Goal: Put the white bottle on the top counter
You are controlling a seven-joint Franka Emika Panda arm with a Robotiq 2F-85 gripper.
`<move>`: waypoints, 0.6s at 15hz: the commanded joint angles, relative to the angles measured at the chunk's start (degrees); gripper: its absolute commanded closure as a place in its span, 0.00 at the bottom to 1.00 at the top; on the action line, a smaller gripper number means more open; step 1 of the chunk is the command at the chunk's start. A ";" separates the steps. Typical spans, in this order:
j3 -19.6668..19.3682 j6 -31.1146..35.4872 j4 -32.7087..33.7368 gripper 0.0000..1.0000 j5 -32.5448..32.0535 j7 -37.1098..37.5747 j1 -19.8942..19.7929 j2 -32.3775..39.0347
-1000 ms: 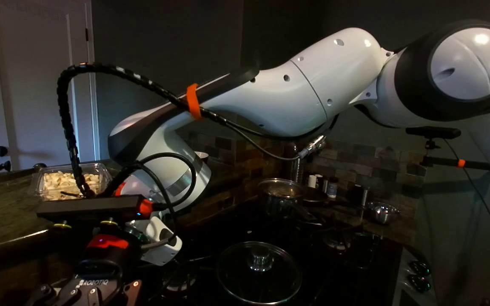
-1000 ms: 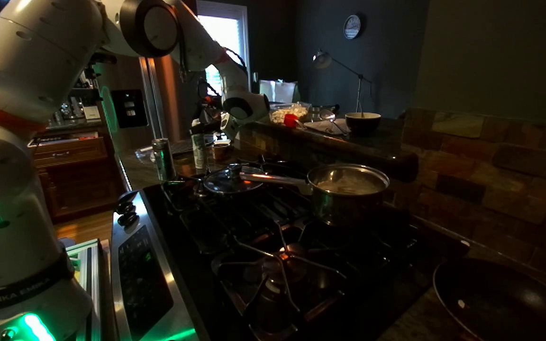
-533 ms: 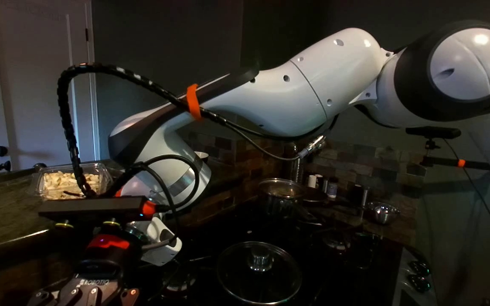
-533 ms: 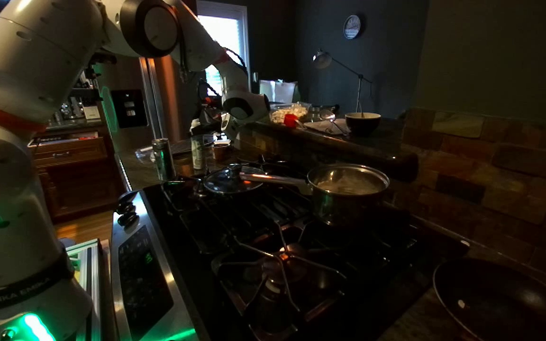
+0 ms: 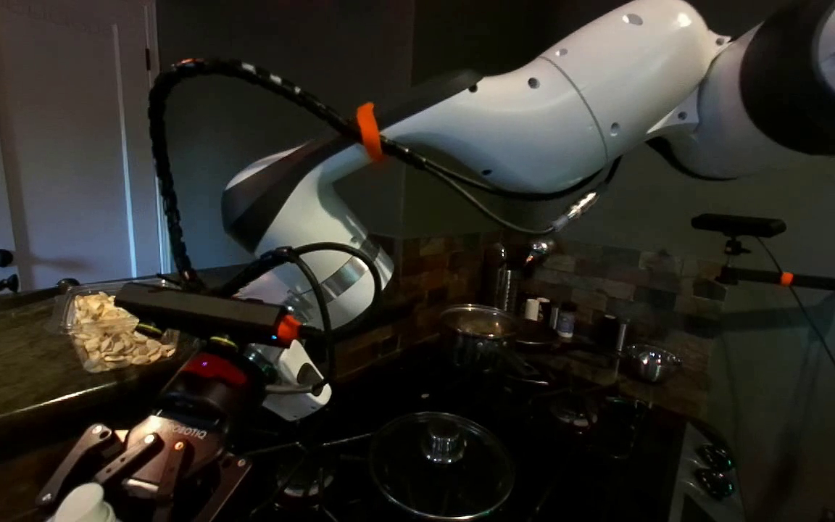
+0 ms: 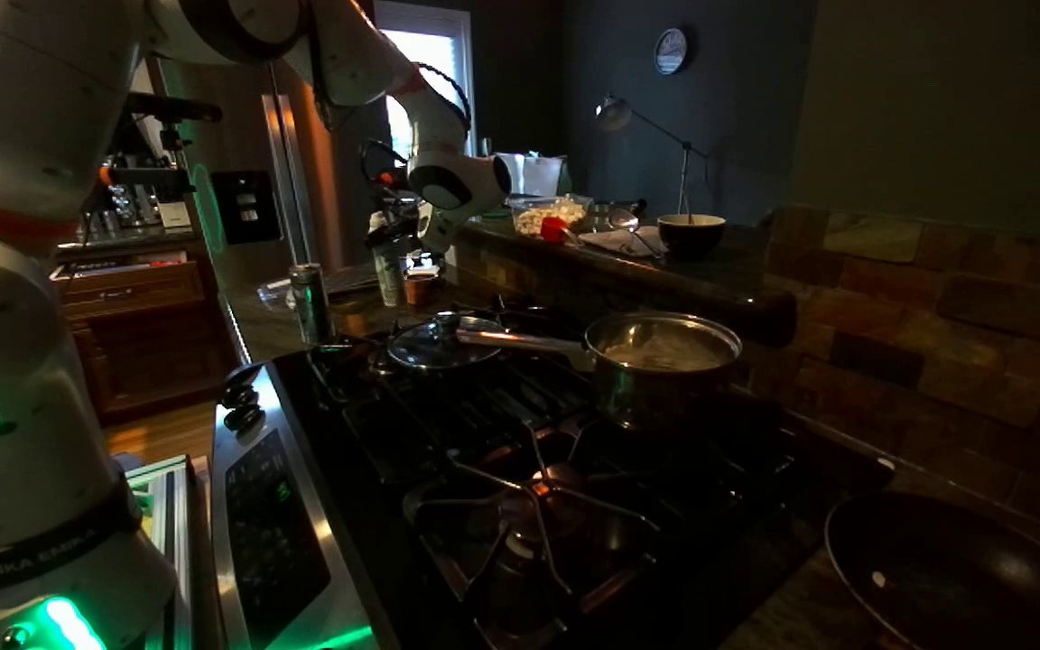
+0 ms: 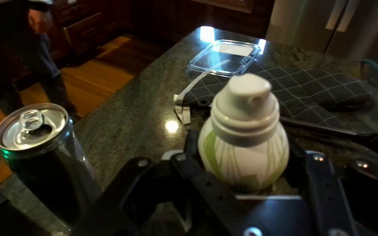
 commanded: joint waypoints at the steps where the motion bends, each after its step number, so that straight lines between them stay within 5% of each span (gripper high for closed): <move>1: 0.10 11.14 -13.83 0.66 8.30 -2.90 0.56 -10.99; 4: 1.31 21.77 -23.02 0.66 15.83 -3.68 1.56 -18.17; 5: 1.94 19.24 -26.12 0.66 13.79 -4.78 1.57 -19.97; 6: 1.17 17.33 -17.79 0.41 11.53 -2.43 0.79 -13.79; 7: 1.57 17.45 -20.63 0.41 11.62 -2.89 0.94 -15.71; 8: 1.91 17.55 -22.69 0.66 11.71 -3.19 1.03 -17.17; 9: 1.76 18.12 -21.92 0.66 13.52 -3.62 0.56 -17.63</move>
